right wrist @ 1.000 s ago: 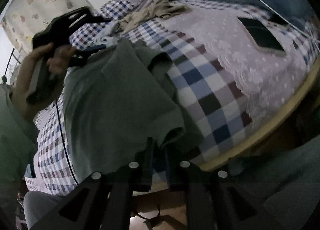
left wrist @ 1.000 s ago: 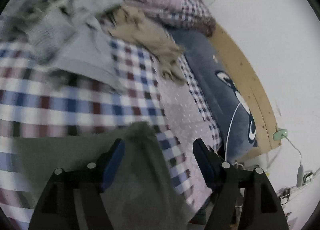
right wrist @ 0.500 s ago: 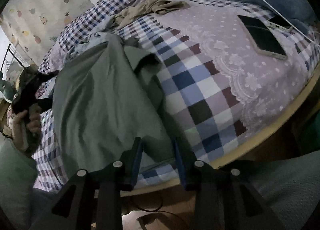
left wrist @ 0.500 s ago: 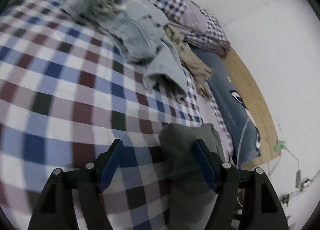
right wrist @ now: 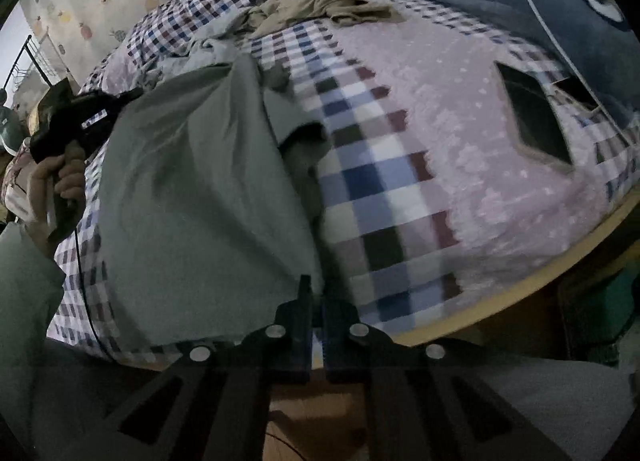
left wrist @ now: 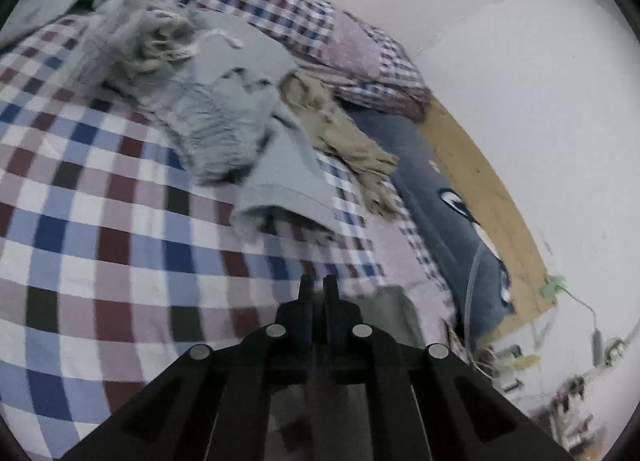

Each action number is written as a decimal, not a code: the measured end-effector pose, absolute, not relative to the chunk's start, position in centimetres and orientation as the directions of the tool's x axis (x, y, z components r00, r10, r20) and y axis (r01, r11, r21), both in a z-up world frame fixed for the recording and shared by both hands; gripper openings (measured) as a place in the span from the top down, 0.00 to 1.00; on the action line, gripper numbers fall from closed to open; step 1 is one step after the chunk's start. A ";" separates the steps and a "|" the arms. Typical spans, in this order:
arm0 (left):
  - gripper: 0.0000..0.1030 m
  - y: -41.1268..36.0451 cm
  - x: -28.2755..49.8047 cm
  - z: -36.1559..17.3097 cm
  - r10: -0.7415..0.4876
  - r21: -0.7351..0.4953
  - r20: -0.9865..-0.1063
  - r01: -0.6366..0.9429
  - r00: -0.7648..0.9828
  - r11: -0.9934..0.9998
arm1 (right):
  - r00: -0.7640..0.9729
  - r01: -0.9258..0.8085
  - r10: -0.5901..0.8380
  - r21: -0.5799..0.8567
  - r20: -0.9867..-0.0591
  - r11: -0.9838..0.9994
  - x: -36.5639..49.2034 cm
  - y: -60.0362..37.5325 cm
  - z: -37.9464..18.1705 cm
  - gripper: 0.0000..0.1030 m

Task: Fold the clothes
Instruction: 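Lower the green t-shirt onto the checked sheet with both tools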

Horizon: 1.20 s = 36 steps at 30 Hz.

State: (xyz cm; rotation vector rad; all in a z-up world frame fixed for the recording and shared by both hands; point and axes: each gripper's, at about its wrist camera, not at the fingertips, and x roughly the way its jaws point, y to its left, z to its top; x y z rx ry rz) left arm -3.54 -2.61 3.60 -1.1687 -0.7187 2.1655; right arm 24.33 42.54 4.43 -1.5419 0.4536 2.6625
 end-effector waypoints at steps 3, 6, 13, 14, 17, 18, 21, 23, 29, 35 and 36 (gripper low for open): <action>1.00 -5.2 -5.2 1.3 0.601 -0.653 -0.639 -0.076 -0.479 -0.754 | -0.468 -0.197 -0.098 0.212 -0.878 -0.957 23.9 43.4 3.7 0.99; 1.00 -7.2 -5.4 0.7 0.676 -0.731 -0.586 -0.069 -0.447 -0.679 | -0.430 -0.217 -0.078 0.187 -0.900 -0.958 23.4 43.9 2.8 0.98; 0.36 -4.8 -3.3 3.5 0.787 -0.745 -0.500 -0.284 -0.361 -0.604 | -0.419 -0.155 -0.053 0.129 -0.907 -0.979 23.5 44.6 5.4 0.86; 0.35 -4.3 -3.0 3.6 0.790 -0.739 -0.501 -0.300 -0.354 -0.603 | -0.446 -0.147 -0.057 0.136 -0.893 -0.980 23.2 44.8 6.4 0.85; 0.35 -3.2 -2.9 3.0 0.805 -0.754 -0.500 -0.297 -0.321 -0.586 | -0.530 -0.096 -0.100 0.177 -0.842 -0.979 21.0 43.9 8.8 0.56; 0.35 -2.9 -2.8 2.8 0.804 -0.755 -0.502 -0.292 -0.318 -0.587 | -0.553 -0.069 -0.121 0.190 -0.824 -0.979 19.9 43.3 9.5 0.55; 0.35 -2.2 -2.6 2.1 0.809 -0.758 -0.504 -0.294 -0.303 -0.582 | -0.605 0.035 -0.182 0.202 -0.775 -0.979 16.2 39.7 10.8 0.55; 0.38 -1.5 -2.6 2.0 0.799 -0.740 -0.520 -0.309 -0.301 -0.598 | -0.617 0.083 -0.215 0.209 -0.757 -0.974 13.1 37.8 10.9 0.55; 0.92 -0.4 -2.7 2.0 0.742 -0.679 -0.578 -0.305 -0.338 -0.668 | -0.553 0.175 -0.280 0.219 -0.784 -0.960 2.7 32.0 7.7 0.54; 0.97 -2.0 -2.6 4.2 0.717 -0.652 -0.538 -0.320 -0.444 -0.688 | -0.497 0.256 -0.342 0.242 -0.797 -0.936 -1.1 28.8 4.5 0.80; 0.98 -2.2 -2.4 5.2 0.707 -0.640 -0.526 -0.328 -0.473 -0.695 | -0.495 0.270 -0.345 0.236 -0.798 -0.933 -1.3 28.4 4.3 0.95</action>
